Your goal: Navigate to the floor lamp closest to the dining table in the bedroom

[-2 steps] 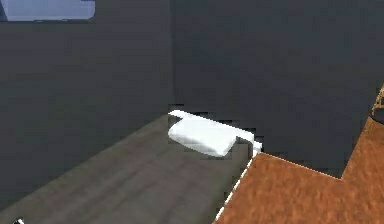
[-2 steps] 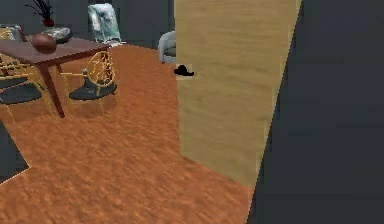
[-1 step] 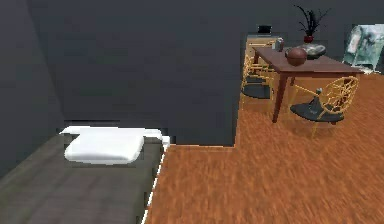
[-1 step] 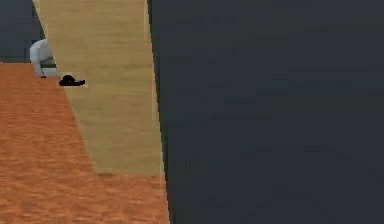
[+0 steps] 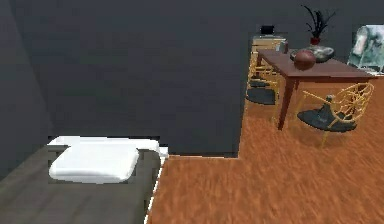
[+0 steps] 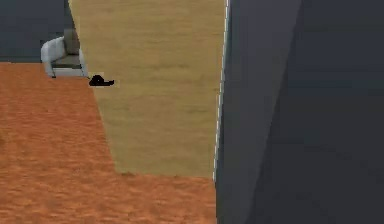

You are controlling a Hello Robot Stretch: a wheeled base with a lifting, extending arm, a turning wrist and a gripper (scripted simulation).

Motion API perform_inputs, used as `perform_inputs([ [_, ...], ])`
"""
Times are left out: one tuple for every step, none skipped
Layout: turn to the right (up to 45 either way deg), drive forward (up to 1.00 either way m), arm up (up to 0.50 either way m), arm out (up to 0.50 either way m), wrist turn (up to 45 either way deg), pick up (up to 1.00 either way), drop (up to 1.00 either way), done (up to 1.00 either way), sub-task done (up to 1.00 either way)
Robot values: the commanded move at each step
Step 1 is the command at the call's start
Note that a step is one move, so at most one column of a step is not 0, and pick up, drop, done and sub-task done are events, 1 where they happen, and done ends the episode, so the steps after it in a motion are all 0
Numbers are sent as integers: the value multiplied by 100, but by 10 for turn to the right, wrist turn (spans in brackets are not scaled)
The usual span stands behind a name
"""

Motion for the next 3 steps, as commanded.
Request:
perform_inputs([
  [-450, 0, 0, 0, 0, 0, 0, 0, 0],
  [-450, 0, 0, 0, 0, 0, 0, 0, 0],
  [-450, 0, 0, 0, 0, 0, 0, 0, 0],
])
